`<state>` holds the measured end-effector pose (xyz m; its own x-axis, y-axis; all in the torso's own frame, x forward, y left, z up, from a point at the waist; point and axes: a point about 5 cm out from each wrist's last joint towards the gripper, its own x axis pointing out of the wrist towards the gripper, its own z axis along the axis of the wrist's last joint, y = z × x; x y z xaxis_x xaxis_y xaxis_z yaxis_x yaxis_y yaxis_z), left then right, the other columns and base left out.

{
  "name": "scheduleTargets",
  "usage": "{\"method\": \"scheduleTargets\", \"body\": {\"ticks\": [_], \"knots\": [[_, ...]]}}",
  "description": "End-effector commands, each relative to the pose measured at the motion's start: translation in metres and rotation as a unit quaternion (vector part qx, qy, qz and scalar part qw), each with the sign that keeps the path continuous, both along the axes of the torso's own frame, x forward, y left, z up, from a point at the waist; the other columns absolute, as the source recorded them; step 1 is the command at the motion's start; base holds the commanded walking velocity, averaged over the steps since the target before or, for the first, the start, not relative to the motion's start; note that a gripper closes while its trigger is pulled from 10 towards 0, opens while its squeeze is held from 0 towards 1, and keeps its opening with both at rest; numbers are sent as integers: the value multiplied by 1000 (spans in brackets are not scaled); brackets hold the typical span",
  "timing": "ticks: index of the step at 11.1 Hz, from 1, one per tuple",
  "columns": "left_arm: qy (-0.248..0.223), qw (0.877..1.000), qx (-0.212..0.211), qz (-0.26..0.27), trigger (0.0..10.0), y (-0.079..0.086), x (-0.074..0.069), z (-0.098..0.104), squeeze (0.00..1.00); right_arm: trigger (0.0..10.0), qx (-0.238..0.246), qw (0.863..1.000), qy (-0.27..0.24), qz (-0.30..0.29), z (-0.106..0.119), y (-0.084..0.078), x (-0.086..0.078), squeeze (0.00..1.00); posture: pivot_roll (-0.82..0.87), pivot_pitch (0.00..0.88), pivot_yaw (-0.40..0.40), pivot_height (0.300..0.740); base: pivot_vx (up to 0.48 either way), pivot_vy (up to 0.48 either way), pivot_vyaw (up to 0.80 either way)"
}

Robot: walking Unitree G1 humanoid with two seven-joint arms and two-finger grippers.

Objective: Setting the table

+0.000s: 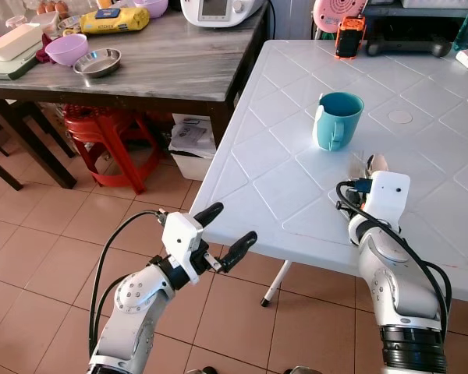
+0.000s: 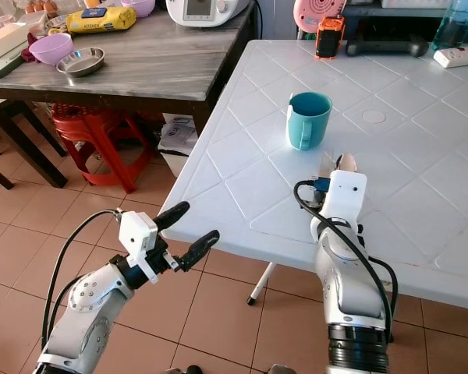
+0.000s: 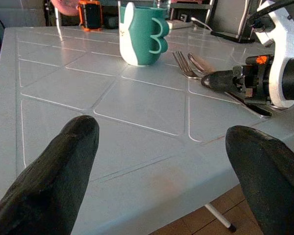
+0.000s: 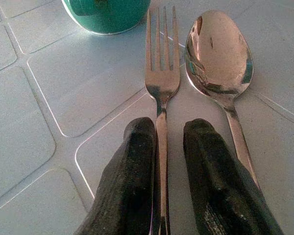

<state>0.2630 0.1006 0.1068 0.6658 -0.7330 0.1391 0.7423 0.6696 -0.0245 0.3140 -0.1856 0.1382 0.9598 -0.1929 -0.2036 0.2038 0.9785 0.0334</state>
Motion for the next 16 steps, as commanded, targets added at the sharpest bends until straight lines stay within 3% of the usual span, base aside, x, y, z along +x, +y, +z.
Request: {"method": "scheduleTargets", "body": {"ticks": [1,7,12,13,14,16], "knots": [[-2,1000,7,-1,10000,4,-3,0,0,0,14,999,37,-3,-16,0,-3,0,-111,156,120,740,0,0,0],[-4,1000,10,1,10000,4,0,0,0,0,40,999,25,13,-15,9,-1,0,-106,145,119,740,0,0,0],[-22,999,8,40,10000,9,7,6,0,0,35,991,-117,53,32,22,-1,0,-110,121,119,740,0,0,0],[-22,997,1,75,10000,15,12,10,0,2549,28,990,-130,54,34,22,-6,0,-110,116,120,740,0,0,0],[-14,993,-4,114,10000,21,17,11,0,10000,20,989,-136,55,33,21,-12,0,-110,107,120,740,0,0,0],[10,982,-1,190,10000,30,27,6,0,10000,16,986,-148,71,32,25,-20,0,-115,93,118,740,0,0,0]]}}
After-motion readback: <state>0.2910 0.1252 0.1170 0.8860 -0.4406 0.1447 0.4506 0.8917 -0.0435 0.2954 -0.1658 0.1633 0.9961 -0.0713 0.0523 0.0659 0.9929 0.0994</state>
